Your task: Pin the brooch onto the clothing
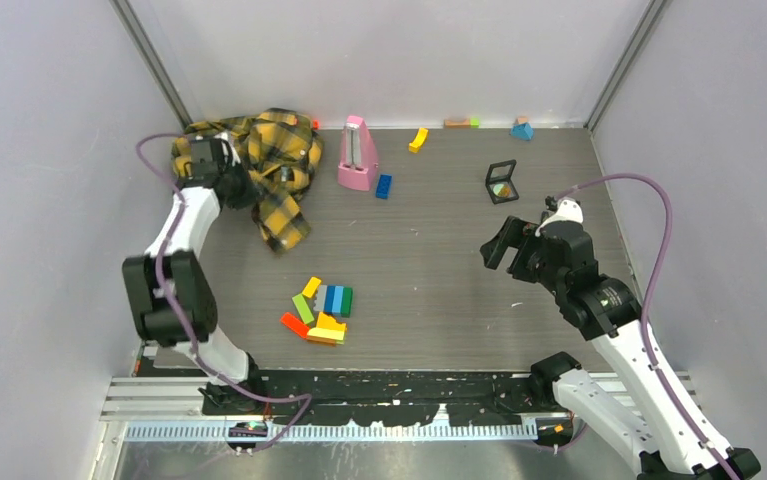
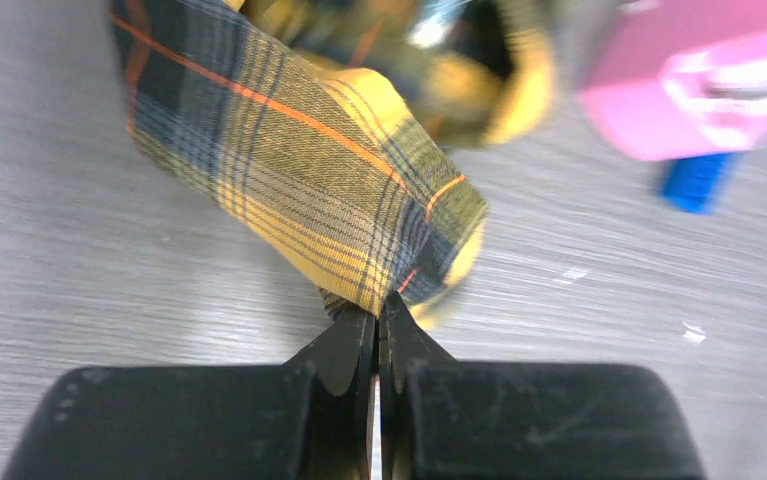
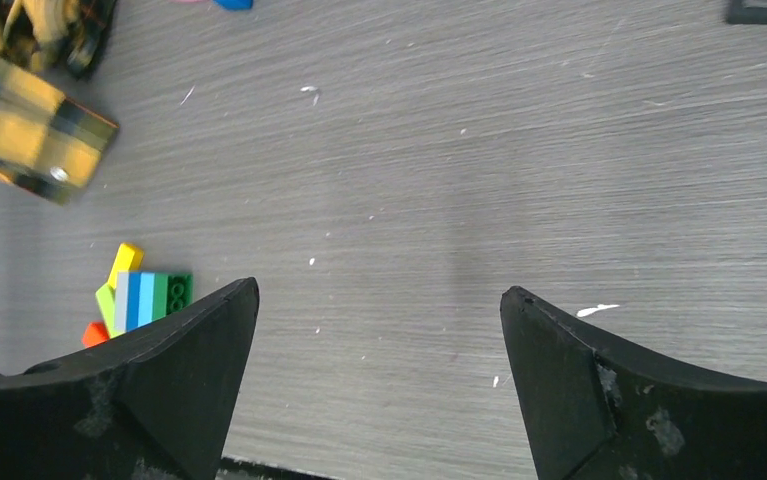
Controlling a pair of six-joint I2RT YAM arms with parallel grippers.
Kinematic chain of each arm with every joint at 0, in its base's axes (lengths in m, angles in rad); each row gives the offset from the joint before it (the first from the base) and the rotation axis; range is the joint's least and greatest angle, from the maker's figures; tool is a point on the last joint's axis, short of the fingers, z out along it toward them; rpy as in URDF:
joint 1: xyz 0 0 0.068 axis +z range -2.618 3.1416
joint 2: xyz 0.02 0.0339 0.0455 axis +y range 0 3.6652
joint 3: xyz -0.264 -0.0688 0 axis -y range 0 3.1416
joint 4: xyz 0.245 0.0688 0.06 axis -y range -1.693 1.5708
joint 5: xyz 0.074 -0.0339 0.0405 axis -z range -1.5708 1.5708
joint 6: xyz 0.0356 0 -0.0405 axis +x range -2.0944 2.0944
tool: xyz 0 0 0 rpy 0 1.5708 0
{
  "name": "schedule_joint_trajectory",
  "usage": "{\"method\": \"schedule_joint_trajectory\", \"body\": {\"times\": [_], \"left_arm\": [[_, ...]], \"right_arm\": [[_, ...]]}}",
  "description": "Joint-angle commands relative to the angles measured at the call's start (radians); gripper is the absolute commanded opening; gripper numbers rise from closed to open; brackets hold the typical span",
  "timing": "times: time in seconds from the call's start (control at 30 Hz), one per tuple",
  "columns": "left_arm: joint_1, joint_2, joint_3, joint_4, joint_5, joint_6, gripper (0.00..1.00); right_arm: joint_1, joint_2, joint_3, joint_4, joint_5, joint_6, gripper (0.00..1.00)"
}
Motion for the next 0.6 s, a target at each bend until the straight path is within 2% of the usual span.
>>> {"method": "schedule_joint_trajectory", "body": {"times": [0.0,0.1,0.2,0.3,0.43,0.57], "left_arm": [[-0.057,-0.284,0.109,-0.043,0.242,0.007,0.00],[-0.179,-0.385,0.246,-0.175,0.354,0.079,0.00],[-0.373,-0.422,0.409,-0.313,0.369,0.169,0.00],[-0.547,-0.414,0.509,-0.365,0.378,0.181,0.00],[-0.730,-0.370,0.494,-0.326,0.360,0.156,0.00],[-0.889,-0.258,0.459,-0.286,0.319,0.163,0.00]], "right_arm": [[0.002,0.025,0.015,0.058,-0.181,-0.032,0.96],[0.003,0.038,0.016,0.102,-0.244,-0.019,0.96],[0.003,0.037,0.017,0.144,-0.273,0.008,0.96],[0.003,0.028,0.018,0.161,-0.272,0.034,0.96],[0.004,-0.047,-0.002,0.173,-0.233,0.081,0.96],[0.004,-0.138,-0.031,0.145,-0.127,0.122,0.97]]}}
